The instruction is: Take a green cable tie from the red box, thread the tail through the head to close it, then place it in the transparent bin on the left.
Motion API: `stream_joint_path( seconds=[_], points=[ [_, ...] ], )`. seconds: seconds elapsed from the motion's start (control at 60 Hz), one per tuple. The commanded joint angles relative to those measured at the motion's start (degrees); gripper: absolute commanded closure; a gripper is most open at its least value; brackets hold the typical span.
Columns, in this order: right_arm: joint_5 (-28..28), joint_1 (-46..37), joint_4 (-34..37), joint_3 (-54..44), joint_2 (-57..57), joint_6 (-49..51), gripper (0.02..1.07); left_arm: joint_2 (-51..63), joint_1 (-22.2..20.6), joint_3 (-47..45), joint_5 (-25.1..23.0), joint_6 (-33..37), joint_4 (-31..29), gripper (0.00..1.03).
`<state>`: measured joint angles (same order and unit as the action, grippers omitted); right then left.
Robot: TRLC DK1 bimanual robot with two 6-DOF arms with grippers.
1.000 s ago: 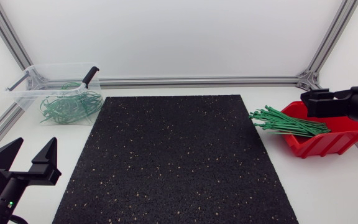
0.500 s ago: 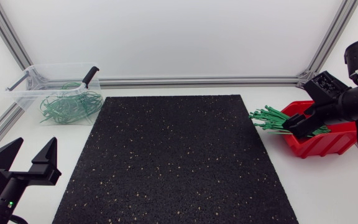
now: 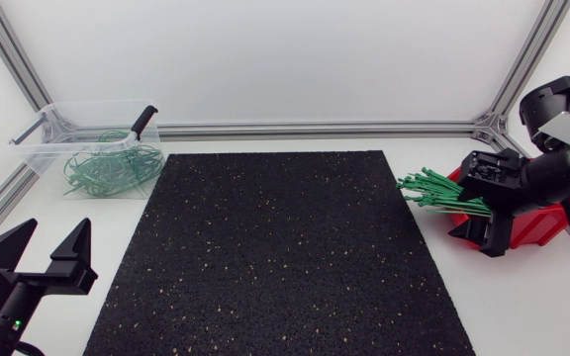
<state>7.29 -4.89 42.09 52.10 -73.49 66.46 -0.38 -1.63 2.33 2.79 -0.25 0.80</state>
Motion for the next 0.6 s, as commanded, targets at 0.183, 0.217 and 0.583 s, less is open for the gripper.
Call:
stream_joint_path(
  seconds=[0.183, 0.217, 0.583],
  points=[
    [-1.0, 1.3, 0.4, 1.3, -1.7, 17.3, 0.16, -0.3, 0.4, -2.3, -0.4, -1.2, -0.9, 0.04],
    [-1.0, 1.3, 0.4, 1.5, -1.7, 19.1, 0.16, -0.3, 0.4, -2.3, -0.4, -1.2, -0.9, 0.04],
    [-3.4, 4.6, 6.3, 6.6, -7.1, 26.2, 0.32, -0.2, 0.4, -2.3, -0.7, -1.2, -1.0, 0.04]
  ],
)
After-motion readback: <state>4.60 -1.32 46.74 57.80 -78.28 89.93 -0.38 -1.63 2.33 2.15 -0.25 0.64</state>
